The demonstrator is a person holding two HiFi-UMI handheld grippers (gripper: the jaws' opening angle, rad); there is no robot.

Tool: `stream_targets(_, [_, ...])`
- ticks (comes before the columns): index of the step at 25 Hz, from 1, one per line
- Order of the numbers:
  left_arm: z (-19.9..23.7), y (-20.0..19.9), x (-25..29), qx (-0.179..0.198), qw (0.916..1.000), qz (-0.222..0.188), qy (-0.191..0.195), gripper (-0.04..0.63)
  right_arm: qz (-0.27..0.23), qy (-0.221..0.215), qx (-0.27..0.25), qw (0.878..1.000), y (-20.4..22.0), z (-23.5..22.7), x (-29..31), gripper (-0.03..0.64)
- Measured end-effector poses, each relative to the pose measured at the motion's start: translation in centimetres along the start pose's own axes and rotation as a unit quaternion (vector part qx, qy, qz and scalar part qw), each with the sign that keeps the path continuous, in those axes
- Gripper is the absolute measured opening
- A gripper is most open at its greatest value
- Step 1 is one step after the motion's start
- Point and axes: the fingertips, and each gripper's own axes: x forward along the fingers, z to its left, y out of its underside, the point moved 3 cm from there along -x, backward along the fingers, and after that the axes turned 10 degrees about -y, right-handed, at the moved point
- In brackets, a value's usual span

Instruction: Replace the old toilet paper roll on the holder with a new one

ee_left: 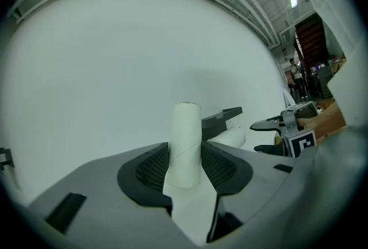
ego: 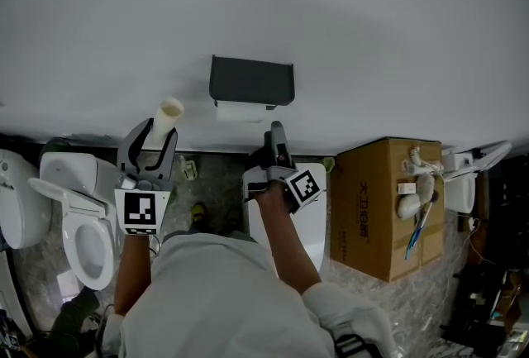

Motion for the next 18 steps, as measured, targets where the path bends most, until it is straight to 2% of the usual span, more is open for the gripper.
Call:
stream_targets(6, [-1.8,-0.6,0.8,-0.005,0.9997,-0.006,0.023,0.198,-0.016,0.025,-0.062,0.998,-3.3,0.3,-2.3,0.224])
stream_targets(9, [-2.7,-0.8,1.0,-0.009,0.9994,-0.009,0.033,0.198,-0.004,0.042,-0.122,0.992,-4.3,0.9,-3.2,0.159])
stream_targets(14, [-3.8,-0.9,1.4,-0.023,0.9986,-0.011,0.047,0.198,0.026,0.060,-0.224,0.972,-4.7,2.5,-3.8,0.095])
stream_targets(18, [-4.3,-1.1,1.6,-0.036,0.9978,-0.009,0.055,0.198,0.054,0.066,-0.325,0.942,-4.7,4.1,-3.9,0.048])
